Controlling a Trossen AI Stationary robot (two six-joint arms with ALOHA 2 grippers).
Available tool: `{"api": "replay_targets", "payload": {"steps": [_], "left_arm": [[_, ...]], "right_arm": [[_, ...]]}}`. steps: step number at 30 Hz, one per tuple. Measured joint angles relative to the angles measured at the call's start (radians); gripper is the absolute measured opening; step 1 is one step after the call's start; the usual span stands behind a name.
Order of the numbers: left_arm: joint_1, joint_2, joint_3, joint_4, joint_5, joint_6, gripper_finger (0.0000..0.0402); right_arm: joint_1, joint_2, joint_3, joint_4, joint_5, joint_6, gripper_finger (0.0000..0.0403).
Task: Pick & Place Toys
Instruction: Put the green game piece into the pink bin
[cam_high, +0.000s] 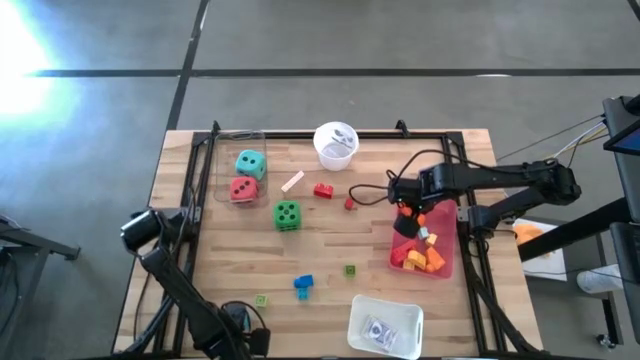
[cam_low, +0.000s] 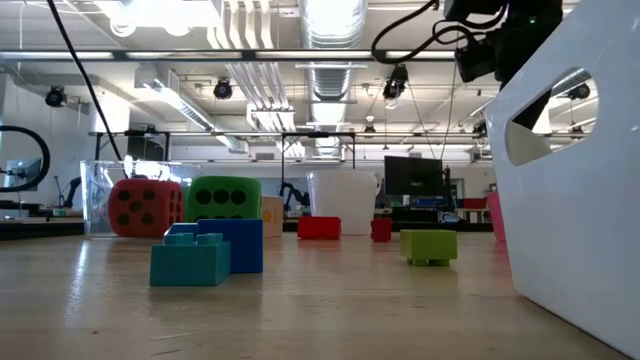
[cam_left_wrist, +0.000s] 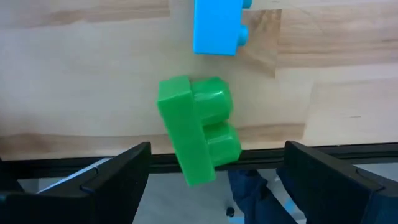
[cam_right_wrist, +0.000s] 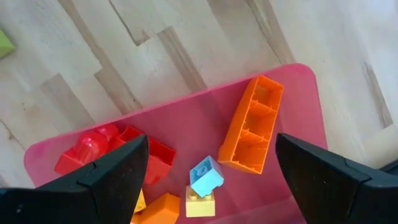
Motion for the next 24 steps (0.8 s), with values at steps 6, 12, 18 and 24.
{"api": "replay_targets", "payload": {"steps": [6, 12, 18, 24], "left_arm": [[-0.009, 0.04, -0.001, 0.001, -0.001, 0.001, 0.0369], [-0.012, 0.066, -0.002, 0.005, -0.001, 0.005, 0.0369], [-0.016, 0.075, -0.037, 0.058, -0.003, 0.007, 0.0336], [-0.016, 0.067, -0.077, 0.13, -0.001, 0.009, 0.027]], "right_arm": [[0.009, 0.0, 0.0, 0.0, 0.0, -0.013, 0.0343], [0.009, 0.0, 0.0, -0.001, 0.0, -0.034, 0.0343], [0.009, 0.0, 0.0, 0.0, 0.0, -0.039, 0.0343], [0.009, 0.0, 0.0, -0.001, 0.0, -0.039, 0.0343]]}}
